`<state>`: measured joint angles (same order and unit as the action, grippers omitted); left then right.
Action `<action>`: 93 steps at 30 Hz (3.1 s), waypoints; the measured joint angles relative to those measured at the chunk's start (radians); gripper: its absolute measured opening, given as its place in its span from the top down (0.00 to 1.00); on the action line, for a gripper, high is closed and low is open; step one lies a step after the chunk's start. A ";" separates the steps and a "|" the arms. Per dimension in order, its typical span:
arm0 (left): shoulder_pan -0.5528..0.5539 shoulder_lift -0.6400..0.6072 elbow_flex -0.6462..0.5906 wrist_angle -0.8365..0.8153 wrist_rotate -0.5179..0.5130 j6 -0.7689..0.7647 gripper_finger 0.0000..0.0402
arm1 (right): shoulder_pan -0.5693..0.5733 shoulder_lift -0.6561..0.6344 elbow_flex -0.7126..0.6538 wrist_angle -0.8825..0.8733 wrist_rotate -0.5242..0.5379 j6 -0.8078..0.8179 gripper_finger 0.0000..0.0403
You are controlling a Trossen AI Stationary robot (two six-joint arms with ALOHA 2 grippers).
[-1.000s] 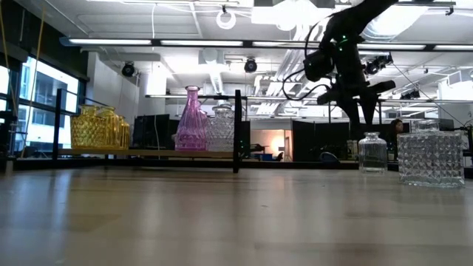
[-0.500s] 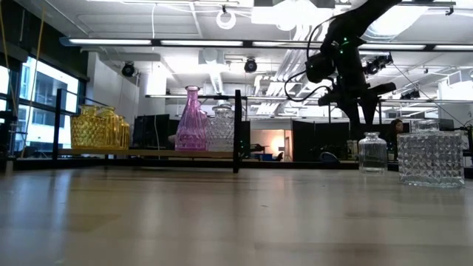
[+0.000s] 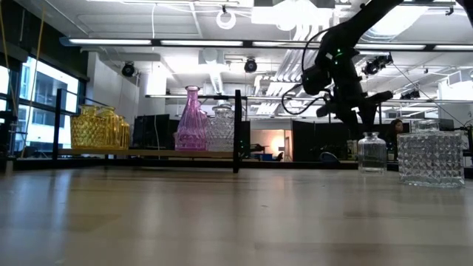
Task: Sort vases onto shelf
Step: Put the transparent vase on the shelf to the left of the top pink vase on the shelf
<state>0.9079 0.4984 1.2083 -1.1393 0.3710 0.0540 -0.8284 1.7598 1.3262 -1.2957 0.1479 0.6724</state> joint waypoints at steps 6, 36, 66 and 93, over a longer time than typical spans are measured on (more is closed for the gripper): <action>0.000 0.000 0.000 0.000 0.000 0.017 0.74 | 0.024 0.050 0.005 0.011 -0.021 0.000 0.71; 0.000 0.000 -0.001 0.016 0.004 0.093 0.74 | 0.607 0.048 0.000 0.001 -0.207 0.273 0.99; -0.052 0.016 -0.001 -0.100 0.000 0.089 0.74 | 0.786 0.587 0.936 0.355 -0.373 0.103 1.00; -0.260 0.005 -0.563 0.343 0.116 -0.250 0.74 | 0.757 0.566 0.845 0.351 -0.436 -0.370 1.00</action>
<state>0.6481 0.5033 0.6452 -0.7966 0.4871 -0.1960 -0.0711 2.3260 2.1715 -0.9451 -0.2884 0.3026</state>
